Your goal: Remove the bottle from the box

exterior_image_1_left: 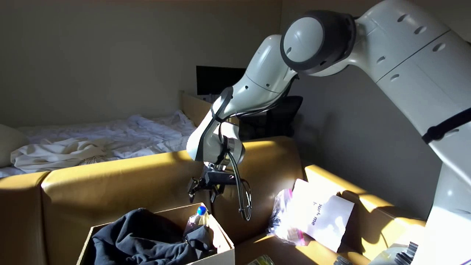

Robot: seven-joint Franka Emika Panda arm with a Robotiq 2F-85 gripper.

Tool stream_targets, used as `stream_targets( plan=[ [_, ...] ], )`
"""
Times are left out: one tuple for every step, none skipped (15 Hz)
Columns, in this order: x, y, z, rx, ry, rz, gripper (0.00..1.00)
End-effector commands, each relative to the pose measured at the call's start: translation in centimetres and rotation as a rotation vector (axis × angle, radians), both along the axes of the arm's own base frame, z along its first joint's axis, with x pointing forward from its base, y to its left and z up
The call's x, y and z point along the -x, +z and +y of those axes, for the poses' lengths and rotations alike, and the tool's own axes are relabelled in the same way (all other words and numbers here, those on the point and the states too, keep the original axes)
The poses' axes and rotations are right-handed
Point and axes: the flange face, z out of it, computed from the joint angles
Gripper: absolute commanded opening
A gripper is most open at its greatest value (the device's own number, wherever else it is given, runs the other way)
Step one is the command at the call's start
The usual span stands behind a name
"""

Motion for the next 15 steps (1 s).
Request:
stream_targets(
  plan=[
    [-1.6, 2.3, 3.6, 0.029, 0.05, 0.002, 1.0],
    [-1.8, 3.0, 4.8, 0.044, 0.064, 0.011, 1.0],
    [-2.1, 3.6, 5.8, 0.052, 0.079, 0.023, 1.0],
    [-2.4, 4.1, 6.6, 0.052, 0.085, 0.04, 1.0],
    [-2.6, 4.3, 7.2, 0.048, 0.09, 0.056, 1.0],
    [-2.8, 4.4, 7.4, 0.033, 0.092, 0.072, 1.0],
    [-2.6, 4.1, 7.4, 0.005, 0.1, 0.078, 1.0],
    [-2.2, 3.5, 7.2, -0.018, 0.107, 0.073, 1.0],
    [-1.9, 2.8, 7.0, -0.038, 0.107, 0.067, 1.0],
    [-1.6, 2.1, 6.6, -0.044, 0.105, 0.072, 1.0],
    [-1.3, 1.1, 6.1, -0.044, 0.093, 0.087, 1.0],
    [-1.1, 0.2, 5.4, -0.037, 0.08, 0.101, 1.0],
    [-1.0, -0.4, 5.0, -0.035, 0.07, 0.111, 1.0],
    [-0.9, -0.8, 4.7, -0.029, 0.066, 0.116, 1.0],
    [-0.8, -1.1, 4.7, -0.024, 0.07, 0.118, 1.0]
  ],
)
